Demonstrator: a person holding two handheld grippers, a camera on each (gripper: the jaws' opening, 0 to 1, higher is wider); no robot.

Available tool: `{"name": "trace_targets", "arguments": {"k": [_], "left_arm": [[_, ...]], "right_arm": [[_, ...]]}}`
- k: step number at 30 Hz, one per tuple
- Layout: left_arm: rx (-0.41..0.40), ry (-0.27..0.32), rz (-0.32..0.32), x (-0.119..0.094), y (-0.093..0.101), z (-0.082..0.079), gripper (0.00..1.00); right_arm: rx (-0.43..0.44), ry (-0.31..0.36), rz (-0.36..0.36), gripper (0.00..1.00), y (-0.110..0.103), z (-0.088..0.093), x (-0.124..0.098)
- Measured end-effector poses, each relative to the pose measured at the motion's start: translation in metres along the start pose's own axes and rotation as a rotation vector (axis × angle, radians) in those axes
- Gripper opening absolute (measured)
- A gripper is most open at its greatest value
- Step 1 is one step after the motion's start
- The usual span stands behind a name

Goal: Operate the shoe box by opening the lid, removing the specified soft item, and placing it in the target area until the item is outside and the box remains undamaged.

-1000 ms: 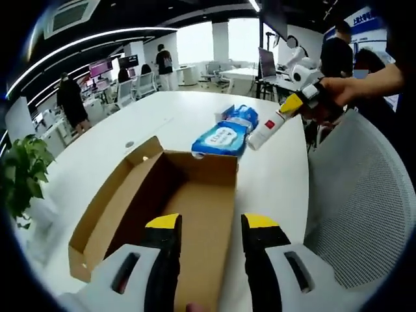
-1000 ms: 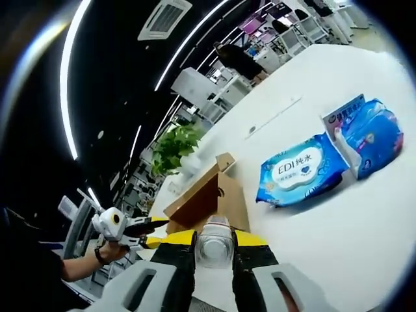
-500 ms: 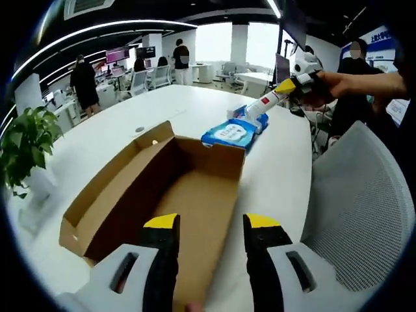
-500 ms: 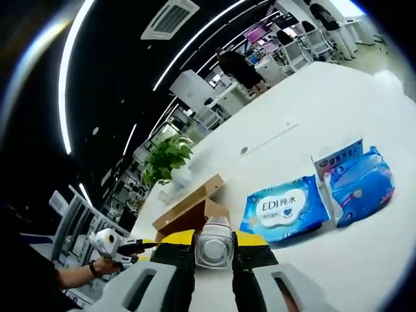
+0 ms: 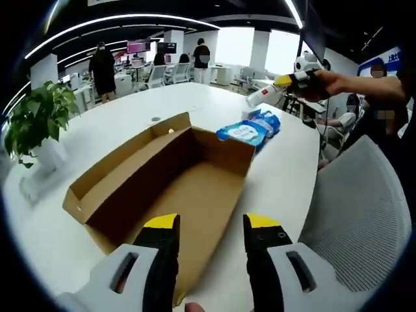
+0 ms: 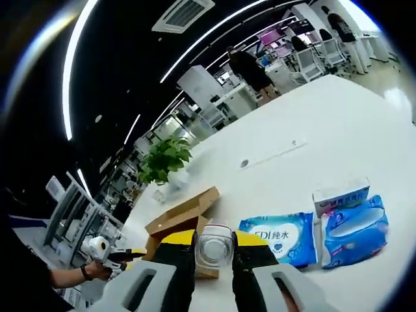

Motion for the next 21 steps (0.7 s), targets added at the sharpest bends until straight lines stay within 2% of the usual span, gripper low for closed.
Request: {"name": "trace_targets", "arguments": {"k": [4, 9, 11, 15, 21], "left_arm": [[-0.011, 0.000, -0.017, -0.003, -0.001, 0.003, 0.39], [-0.022, 0.000, -0.034, -0.005, -0.002, 0.005, 0.39], [-0.024, 0.001, -0.039, -0.005, -0.001, 0.004, 0.39], [-0.029, 0.006, -0.053, -0.006, -0.003, 0.001, 0.39], [-0.032, 0.002, -0.069, -0.007, -0.004, -0.002, 0.39]], "right_arm": [[-0.052, -0.027, 0.015, 0.17, 0.008, -0.011, 0.007], [-0.202, -0.106, 0.060, 0.17, 0.021, -0.025, 0.017], [-0.199, -0.107, 0.060, 0.17, 0.022, -0.029, 0.021], [-0.253, -0.140, 0.063, 0.17, 0.030, -0.039, 0.032], [-0.435, -0.249, 0.089, 0.17, 0.042, -0.052, 0.046]]}}
Point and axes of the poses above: the point that each gripper's makers call its tool centre point, and the gripper's own axes: x roughly forward along the fingers, y roughly to its right, z roughly out of its underside, the point moved 4 cm from there along -x, roughly backward along the fingers
